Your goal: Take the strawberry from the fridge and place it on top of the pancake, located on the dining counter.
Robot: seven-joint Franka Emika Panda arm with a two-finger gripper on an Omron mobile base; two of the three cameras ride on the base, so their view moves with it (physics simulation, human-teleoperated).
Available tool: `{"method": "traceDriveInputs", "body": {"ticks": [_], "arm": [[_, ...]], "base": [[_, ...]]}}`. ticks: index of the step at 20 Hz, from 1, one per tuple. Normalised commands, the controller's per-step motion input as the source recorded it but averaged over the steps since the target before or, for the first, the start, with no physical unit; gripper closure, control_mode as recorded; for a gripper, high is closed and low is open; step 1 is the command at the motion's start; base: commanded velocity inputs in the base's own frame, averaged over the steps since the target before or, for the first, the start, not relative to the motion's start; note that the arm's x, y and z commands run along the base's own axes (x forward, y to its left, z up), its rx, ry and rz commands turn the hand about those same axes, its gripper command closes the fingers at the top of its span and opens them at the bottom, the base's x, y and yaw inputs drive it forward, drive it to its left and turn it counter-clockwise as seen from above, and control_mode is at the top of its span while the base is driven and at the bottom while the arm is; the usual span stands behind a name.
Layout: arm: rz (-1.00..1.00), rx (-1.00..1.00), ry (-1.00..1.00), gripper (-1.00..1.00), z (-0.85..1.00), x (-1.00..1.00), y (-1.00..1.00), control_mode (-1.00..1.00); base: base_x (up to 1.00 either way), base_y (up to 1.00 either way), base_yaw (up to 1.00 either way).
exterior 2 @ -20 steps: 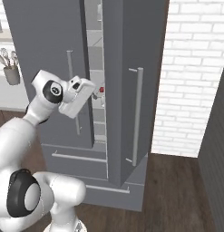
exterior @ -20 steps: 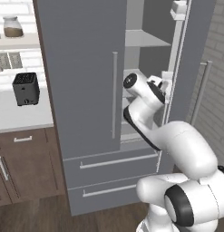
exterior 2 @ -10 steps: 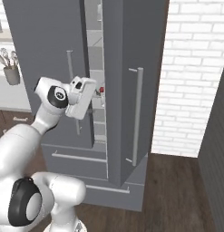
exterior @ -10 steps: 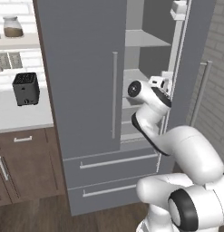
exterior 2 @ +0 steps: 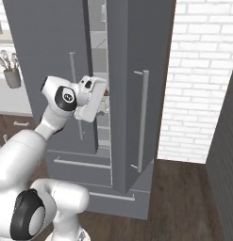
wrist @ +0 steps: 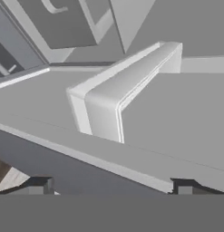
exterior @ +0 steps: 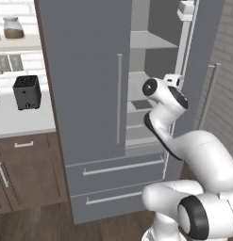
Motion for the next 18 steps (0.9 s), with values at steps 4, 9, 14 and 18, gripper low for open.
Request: {"method": "traceDriveInputs", "body": {"ticks": [4, 9, 14, 18], "arm": [[-0.01, 0.0, 0.08, -1.0, 0.18, -0.13, -0.39, -1.0], [0.0, 0.0, 0.06, -1.0, 0.05, -0.15, -0.47, -1.0], [0.0, 0.0, 0.03, -1.0, 0.0, -0.12, -0.7, -1.0], [0.0, 0.0, 0.0, -1.0, 0.0, -0.16, -0.76, -1.0]], "base": [[0.0, 0.0, 0.0], [0.0, 0.0, 0.0], [0.0, 0.0, 0.0], [0.0, 0.0, 0.0]]}}
